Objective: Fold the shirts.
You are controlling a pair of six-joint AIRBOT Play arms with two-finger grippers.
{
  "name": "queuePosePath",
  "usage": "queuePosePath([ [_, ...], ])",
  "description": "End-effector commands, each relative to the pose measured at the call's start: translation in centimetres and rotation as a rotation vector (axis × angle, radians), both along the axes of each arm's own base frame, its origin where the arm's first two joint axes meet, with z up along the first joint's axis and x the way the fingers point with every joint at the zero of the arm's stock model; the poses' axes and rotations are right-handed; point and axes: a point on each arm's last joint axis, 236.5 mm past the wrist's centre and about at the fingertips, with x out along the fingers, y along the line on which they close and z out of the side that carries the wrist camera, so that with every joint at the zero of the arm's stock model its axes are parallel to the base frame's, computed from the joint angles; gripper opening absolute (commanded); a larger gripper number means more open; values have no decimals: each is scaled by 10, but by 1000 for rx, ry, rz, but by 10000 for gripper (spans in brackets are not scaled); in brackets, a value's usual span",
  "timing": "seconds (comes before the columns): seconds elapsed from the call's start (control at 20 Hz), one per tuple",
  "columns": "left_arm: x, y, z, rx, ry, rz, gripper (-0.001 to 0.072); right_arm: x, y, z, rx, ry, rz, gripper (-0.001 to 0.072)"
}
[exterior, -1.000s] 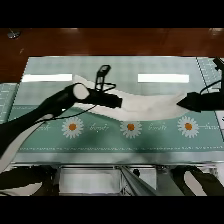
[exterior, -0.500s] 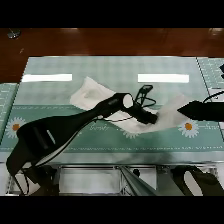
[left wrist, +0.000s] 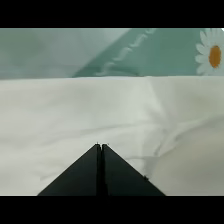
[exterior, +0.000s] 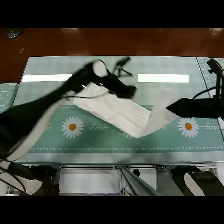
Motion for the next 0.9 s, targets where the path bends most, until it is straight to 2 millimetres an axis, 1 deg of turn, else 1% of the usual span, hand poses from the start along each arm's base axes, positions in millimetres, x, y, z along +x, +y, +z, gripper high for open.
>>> queuePosePath([
  [0.0,36,142,75,155,-170,174,28,31,47,17,37,-44,96,21],
  [0.05,33,172,101,163,-231,232,28,43,64,20,41,-51,133,21],
  [0.1,23,196,124,155,-284,285,29,57,84,22,44,-56,172,20],
  [0.15,7,217,143,138,-335,338,29,70,104,21,47,-58,208,20],
  [0.2,-14,233,154,126,-378,379,29,84,127,17,49,-57,242,21],
  [0.25,-36,243,157,116,-404,404,29,96,148,11,49,-50,275,20],
  [0.3,-59,248,154,103,-418,428,29,106,169,3,53,-37,304,21],
  [0.35,-79,252,146,88,-417,453,30,118,193,-5,61,-29,336,21],
  [0.4,-98,254,133,66,-398,482,30,129,215,-14,64,-23,364,21],
  [0.5,-127,258,102,50,-343,529,30,149,254,-35,72,-7,392,21],
  [0.6,-144,257,77,21,-296,560,30,166,286,-58,84,7,405,21],
  [0.7,-148,254,59,-4,-273,579,30,175,313,-81,122,25,400,21],
  [0.75,-147,254,52,-5,-264,589,30,178,322,-91,159,45,382,33],
  [0.8,-143,255,45,-5,-262,602,30,173,332,-98,216,95,378,171],
  [0.85,-138,256,40,-7,-266,617,30,162,342,-97,281,148,395,415],
])
